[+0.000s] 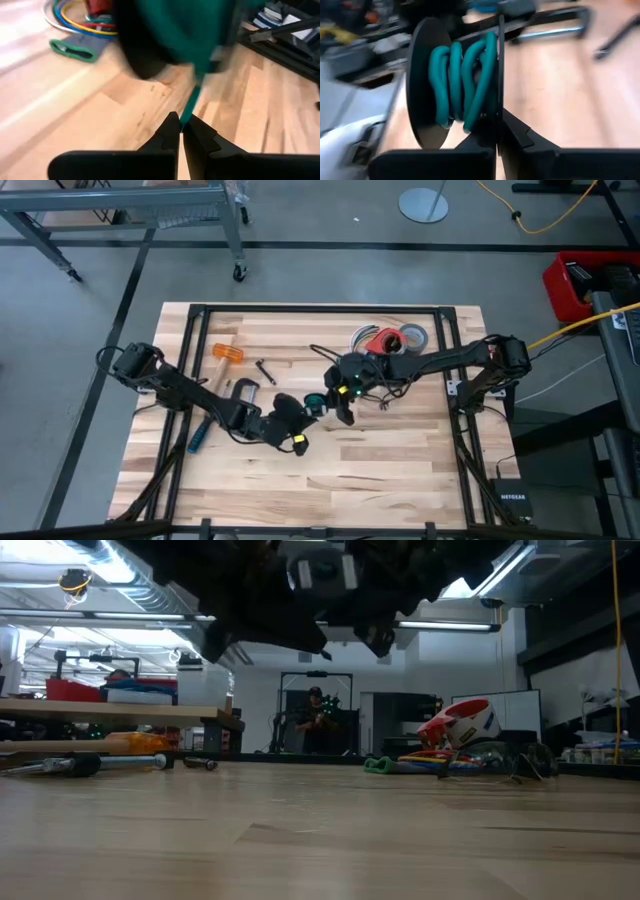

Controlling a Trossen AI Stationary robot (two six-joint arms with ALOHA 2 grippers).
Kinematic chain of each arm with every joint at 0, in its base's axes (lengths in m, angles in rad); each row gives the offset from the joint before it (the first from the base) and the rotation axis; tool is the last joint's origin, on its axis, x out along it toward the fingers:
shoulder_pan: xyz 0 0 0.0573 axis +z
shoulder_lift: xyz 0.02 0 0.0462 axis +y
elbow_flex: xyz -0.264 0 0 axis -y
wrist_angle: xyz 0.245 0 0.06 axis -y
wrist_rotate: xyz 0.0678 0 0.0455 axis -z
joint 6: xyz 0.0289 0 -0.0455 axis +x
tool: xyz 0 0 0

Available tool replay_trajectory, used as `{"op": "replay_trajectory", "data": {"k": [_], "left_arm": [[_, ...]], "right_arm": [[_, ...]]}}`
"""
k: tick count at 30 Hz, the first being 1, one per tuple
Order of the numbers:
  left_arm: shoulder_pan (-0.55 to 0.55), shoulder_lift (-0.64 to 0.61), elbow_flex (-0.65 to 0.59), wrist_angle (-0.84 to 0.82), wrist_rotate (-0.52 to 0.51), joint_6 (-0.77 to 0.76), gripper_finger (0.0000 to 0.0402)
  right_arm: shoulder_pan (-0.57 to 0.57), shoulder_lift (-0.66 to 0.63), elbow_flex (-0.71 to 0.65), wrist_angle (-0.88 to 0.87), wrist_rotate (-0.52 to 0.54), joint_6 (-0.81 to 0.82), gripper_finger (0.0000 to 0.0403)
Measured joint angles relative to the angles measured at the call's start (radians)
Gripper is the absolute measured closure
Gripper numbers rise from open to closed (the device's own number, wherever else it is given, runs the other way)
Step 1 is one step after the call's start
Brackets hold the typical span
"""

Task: Coil cords
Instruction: Coil the green wire to the spool

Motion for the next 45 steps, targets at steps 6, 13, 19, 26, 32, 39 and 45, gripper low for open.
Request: {"op": "replay_trajectory", "data": {"k": [6, 13, 19, 26, 32, 39, 45], "left_arm": [[-0.032, -0.004, 0.0, 0.052, -0.043, 0.085, 0.04], [-0.056, -0.012, -0.002, 0.089, -0.049, 0.138, 0.04], [-0.071, -0.02, -0.002, 0.125, -0.111, 0.164, 0.04], [-0.073, -0.02, -0.003, 0.208, -0.108, 0.227, 0.04], [-0.053, -0.02, -0.003, 0.205, -0.1, 0.114, 0.0385], [-0.044, -0.02, -0.003, 0.217, -0.084, 0.133, 0.035], [-0.039, -0.02, -0.003, 0.218, -0.083, 0.134, 0.0314]], "right_arm": [[-0.006, -0.003, 0.001, -0.052, -0.155, 0.006, 0.0395], [-0.006, -0.004, 0.002, -0.106, -0.25, -0.02, 0.0395], [-0.007, -0.004, 0.002, -0.109, -0.297, -0.035, 0.0395], [-0.006, -0.004, 0.002, -0.104, -0.334, -0.061, 0.0395], [-0.006, -0.004, 0.002, -0.105, -0.328, -0.061, 0.0395], [-0.005, -0.004, 0.001, -0.104, -0.329, -0.062, 0.0395], [-0.004, -0.003, 0.0, -0.104, -0.332, -0.063, 0.0395]]}}
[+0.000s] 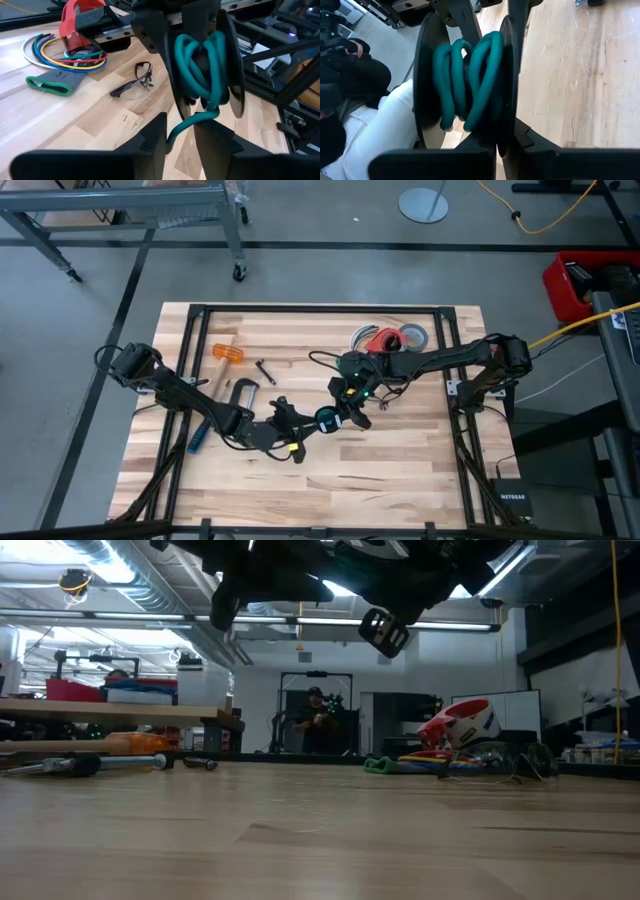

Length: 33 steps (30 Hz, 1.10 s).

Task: Coil cords
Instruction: Coil the green wire to the spool

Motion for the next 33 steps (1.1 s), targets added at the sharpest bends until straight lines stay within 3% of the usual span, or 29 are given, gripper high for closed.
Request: {"op": "replay_trajectory", "data": {"k": [8, 16, 27, 33], "left_arm": [[0.028, 0.0, 0.0, 0.0, 0.009, 0.027, 0.0308], [0.026, 0.0, 0.0, 0.026, 0.011, 0.088, 0.0392], [0.019, 0.0, 0.0, 0.024, 0.004, 0.079, 0.0399], [0.019, -0.002, 0.001, 0.025, 0.0, 0.079, 0.04]], "right_arm": [[-0.001, 0.0, 0.0, 0.0, -0.002, 0.0, 0.0395], [-0.001, 0.001, 0.0, 0.006, 0.0, -0.001, 0.0395], [-0.001, 0.001, 0.0, 0.012, 0.0, 0.001, 0.0395], [0.0, 0.003, 0.0, 0.015, -0.002, 0.003, 0.0373]]}}
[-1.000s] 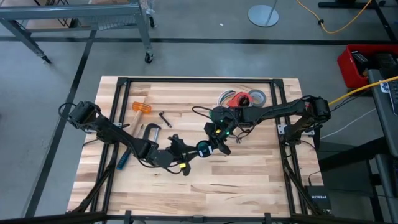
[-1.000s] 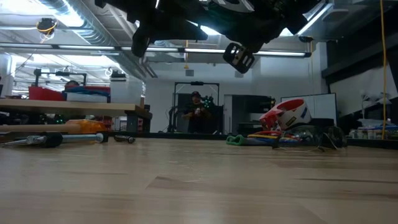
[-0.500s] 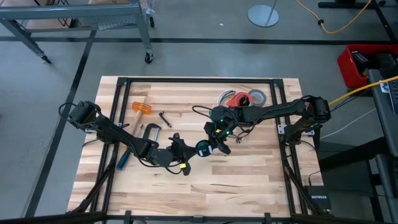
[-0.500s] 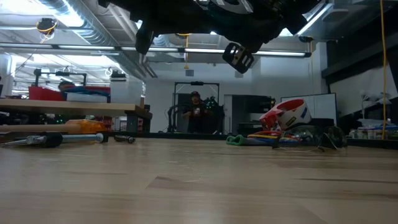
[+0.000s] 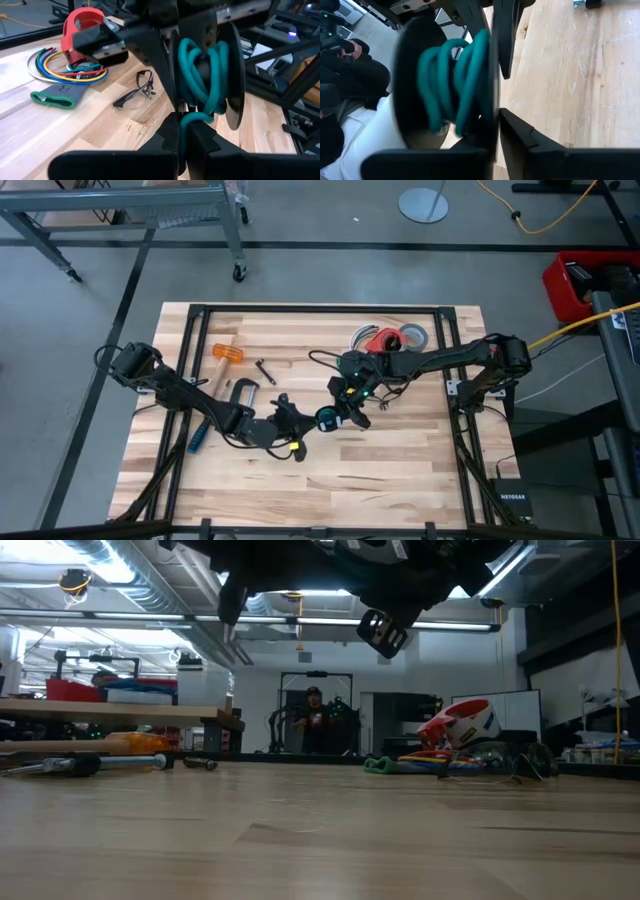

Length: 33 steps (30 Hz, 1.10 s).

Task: Coil cords
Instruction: Coil the green wire to the spool

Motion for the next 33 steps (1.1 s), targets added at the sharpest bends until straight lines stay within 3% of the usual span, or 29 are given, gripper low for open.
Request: {"op": "replay_trajectory", "data": {"k": [15, 20, 33], "left_arm": [[-0.006, 0.0, 0.002, 0.002, -0.002, -0.008, 0.0401], [-0.006, 0.0, 0.002, -0.033, 0.0, -0.056, 0.0401], [-0.02, -0.03, 0.0, -0.215, -0.036, -0.185, 0.0401]], "right_arm": [[0.0, 0.0, 0.0, 0.001, 0.005, 0.003, 0.0269], [-0.013, 0.0, 0.0, -0.029, 0.002, 0.003, 0.0252], [-0.133, 0.0, 0.0, -0.235, -0.262, 0.012, 0.0253]]}}
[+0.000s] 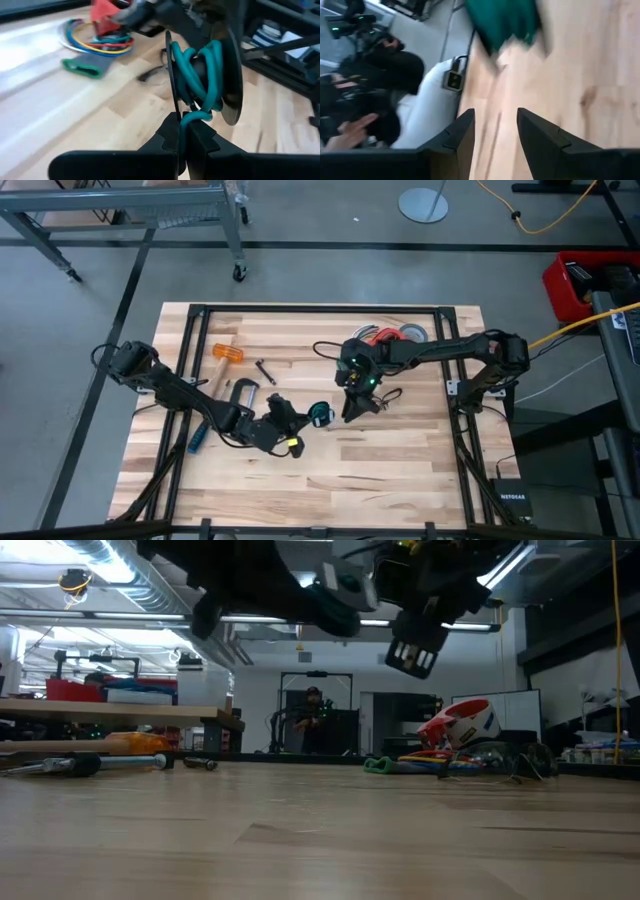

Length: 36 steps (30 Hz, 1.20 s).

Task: Coil cords
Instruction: Coil the green wire to the spool

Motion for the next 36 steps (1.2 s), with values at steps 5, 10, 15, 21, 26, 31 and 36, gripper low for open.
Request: {"op": "replay_trajectory", "data": {"k": [5, 10, 15, 21, 26, 31, 36], "left_arm": [[-0.009, -0.113, 0.0, -0.219, -0.078, -0.084, 0.0402], [-0.04, -0.274, 0.0, -0.472, -0.176, -0.189, 0.0401], [-0.095, -0.461, 0.0, -0.699, -0.239, -0.268, 0.0401], [-0.175, -0.665, -0.021, -0.858, -0.309, -0.299, 0.0401], [-0.22, -0.803, -0.084, -0.928, -0.351, -0.302, 0.0401], [-0.236, -0.944, -0.218, -0.937, -0.377, -0.334, 0.0401], [-0.241, -1.068, -0.405, -0.861, -0.411, -0.448, 0.0401]], "right_arm": [[-0.034, -0.001, 0.0, -0.094, -0.061, -0.001, 0.0253], [-0.067, -0.001, 0.0, -0.204, -0.065, -0.023, 0.0253], [-0.078, -0.002, 0.0, -0.255, -0.079, -0.032, 0.0253], [-0.078, -0.083, 0.0, -0.259, -0.113, -0.035, 0.0253], [-0.078, -0.258, 0.0, -0.258, -0.105, -0.035, 0.0253], [-0.078, -0.479, 0.0, -0.256, -0.003, -0.037, 0.0253], [-0.077, -0.686, 0.0, -0.249, 0.182, -0.038, 0.0253]]}}
